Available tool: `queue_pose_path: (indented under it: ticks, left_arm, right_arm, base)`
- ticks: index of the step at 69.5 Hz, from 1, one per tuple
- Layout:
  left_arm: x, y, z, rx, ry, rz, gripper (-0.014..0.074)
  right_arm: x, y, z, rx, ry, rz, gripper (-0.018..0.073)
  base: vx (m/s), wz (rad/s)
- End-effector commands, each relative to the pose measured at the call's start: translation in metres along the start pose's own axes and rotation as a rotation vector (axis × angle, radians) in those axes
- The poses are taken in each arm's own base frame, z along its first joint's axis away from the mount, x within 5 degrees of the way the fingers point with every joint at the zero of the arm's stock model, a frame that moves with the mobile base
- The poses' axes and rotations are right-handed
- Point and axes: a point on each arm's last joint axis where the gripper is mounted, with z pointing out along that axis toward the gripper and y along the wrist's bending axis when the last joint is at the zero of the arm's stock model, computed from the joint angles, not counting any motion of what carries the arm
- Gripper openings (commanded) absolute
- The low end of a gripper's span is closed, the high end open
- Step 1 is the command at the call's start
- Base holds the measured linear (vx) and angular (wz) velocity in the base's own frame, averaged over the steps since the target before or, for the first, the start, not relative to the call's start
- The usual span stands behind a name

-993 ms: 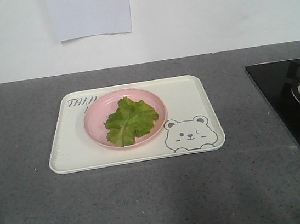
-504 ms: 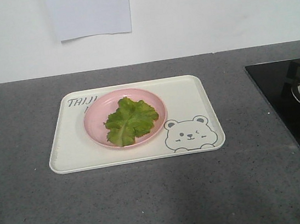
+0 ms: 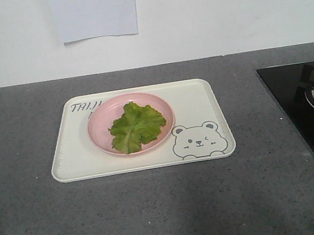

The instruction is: Transfer vegetables to tray and serve

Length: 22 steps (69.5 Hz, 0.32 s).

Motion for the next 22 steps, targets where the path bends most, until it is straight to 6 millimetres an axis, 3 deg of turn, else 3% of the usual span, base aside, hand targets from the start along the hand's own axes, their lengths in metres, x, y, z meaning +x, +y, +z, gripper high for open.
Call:
queue_pose_path:
  ticks: [1, 22]
  left_arm:
    - [0.0009, -0.0013, 0.0001, 0.022, -0.054, -0.010, -0.0006]
    - [0.0009, -0.0013, 0.0001, 0.022, -0.054, -0.010, -0.0006]
  right_arm:
    - [-0.0024, 0.0003, -0.0002, -0.003, -0.071, -0.012, -0.0003]
    - [-0.0024, 0.0003, -0.0002, -0.003, -0.071, -0.012, -0.0003]
  base:
    - [0.00, 0.00]
    - [0.00, 0.00]
